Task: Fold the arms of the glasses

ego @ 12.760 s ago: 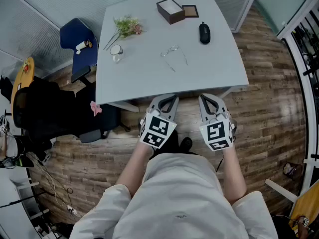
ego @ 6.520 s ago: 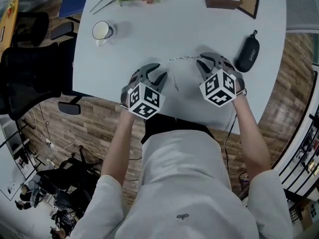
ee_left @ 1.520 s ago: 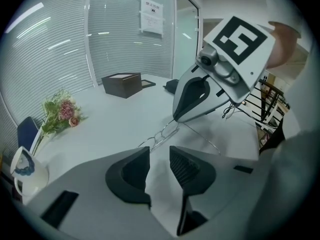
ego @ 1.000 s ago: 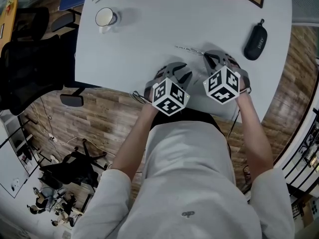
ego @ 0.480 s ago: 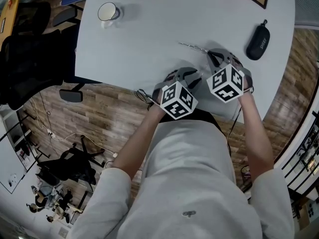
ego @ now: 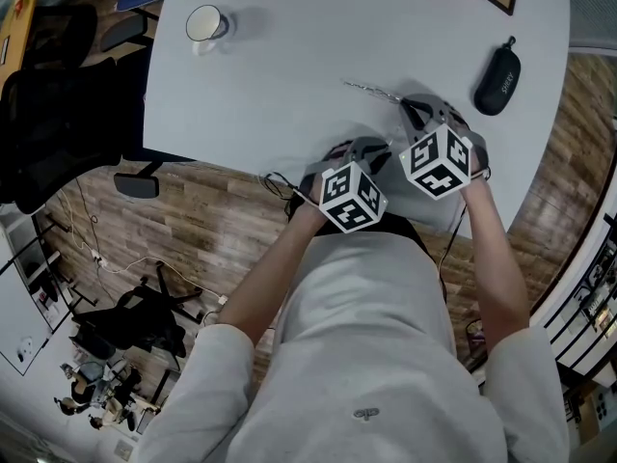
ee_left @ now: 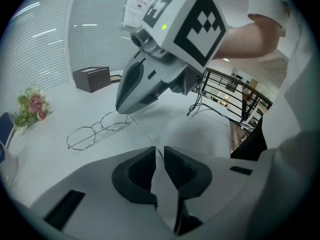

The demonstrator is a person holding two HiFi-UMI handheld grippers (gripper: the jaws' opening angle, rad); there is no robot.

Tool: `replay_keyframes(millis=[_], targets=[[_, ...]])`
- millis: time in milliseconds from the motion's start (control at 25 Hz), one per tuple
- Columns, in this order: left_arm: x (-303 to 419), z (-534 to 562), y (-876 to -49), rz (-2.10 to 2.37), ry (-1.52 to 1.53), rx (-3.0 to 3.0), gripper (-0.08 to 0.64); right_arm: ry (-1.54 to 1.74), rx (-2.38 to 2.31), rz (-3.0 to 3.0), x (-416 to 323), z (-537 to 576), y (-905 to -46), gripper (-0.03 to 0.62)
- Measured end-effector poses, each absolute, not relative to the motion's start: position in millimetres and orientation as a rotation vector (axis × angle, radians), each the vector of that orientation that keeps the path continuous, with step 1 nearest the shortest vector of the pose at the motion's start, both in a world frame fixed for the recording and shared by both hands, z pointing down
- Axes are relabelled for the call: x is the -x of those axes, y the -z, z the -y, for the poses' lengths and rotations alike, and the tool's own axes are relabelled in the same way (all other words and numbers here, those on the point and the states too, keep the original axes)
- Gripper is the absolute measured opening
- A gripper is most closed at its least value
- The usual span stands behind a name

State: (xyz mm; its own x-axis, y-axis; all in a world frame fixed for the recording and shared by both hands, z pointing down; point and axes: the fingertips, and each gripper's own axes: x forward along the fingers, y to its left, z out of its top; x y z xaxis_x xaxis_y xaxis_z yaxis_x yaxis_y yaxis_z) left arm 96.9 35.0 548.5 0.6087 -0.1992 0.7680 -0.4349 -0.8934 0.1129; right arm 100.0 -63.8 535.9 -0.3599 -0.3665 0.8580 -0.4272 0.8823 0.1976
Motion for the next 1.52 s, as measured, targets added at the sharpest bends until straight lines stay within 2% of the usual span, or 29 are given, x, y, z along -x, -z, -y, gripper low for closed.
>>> replay_keyframes(millis=[1520], targets=[[-64,-28,-552,0.571,-1.222,-2.532,0.035,-0.062,-0.437,2.014,-98,50,-537,0.014]])
